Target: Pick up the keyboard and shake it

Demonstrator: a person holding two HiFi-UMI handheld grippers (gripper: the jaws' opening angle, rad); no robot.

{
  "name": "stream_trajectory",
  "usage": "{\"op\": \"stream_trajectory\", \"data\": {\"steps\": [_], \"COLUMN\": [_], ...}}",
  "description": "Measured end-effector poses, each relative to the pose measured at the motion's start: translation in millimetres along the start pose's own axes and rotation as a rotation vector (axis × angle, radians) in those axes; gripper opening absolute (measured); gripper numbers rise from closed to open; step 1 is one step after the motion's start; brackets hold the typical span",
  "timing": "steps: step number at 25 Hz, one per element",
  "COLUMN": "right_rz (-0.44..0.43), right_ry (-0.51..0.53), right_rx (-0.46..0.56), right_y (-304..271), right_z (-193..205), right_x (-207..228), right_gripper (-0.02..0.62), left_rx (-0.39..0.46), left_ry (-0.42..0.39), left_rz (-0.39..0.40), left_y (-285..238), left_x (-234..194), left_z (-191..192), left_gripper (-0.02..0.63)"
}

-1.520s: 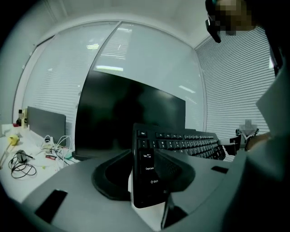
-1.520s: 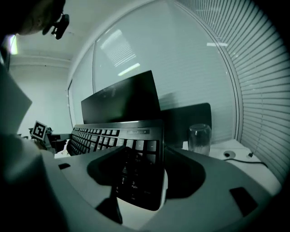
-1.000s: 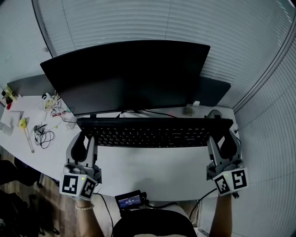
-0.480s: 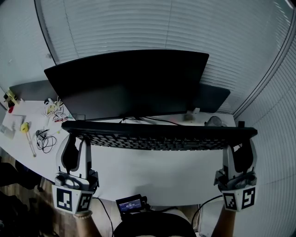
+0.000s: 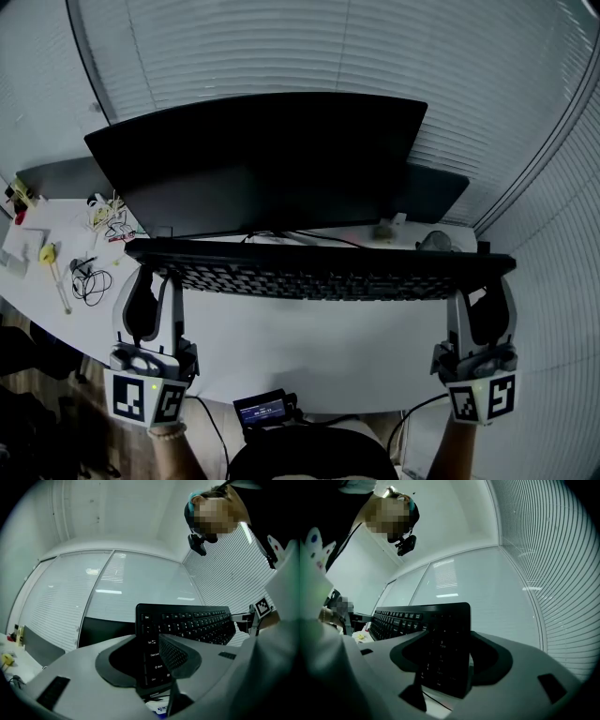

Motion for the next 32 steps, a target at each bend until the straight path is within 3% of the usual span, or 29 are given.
{"op": "stream_trajectory", "data": {"steps": [7,12,18,32], "right_rz": [-0.020,-0.040,-0.048,-0.061], "right_ry": [-0.062,-0.113,-0.133,-0.225], "right_rx": [-0.138,-0.245,-0.395,-0.712], "right_y": [-12.4,-24.0,-33.4,-43.2], "right_z": [31.5,74.4,89.4,180.1], "right_x": [-7.1,-11.6,-16.7,-26.4], "right_gripper": [0.282,0.282,0.282,0.282], "left_rx": [-0.111,-0.262,-0.401,-0.745], "left_ry": [0.031,0.010,0.081,0.178], "left_rz": [-0.016,-0.072,-0.065,-0.022], "left_y": [-1.5,0.5,-4.2,-8.5], "left_x": [-7.0,-18.0,-26.8,-32.8], "left_z": [24.9,68.1,92.5,190.1], "left_gripper": [0.149,0.149,0.149,0.147]}}
Point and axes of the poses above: the fingertips, and each gripper's own axes: y backward along the fingers, x to its right, z out of its underside, the point moved 10 cm from there along y, backward along the fingers, and after that the axes turned 14 degrees about -x, right-handed, at the moved point
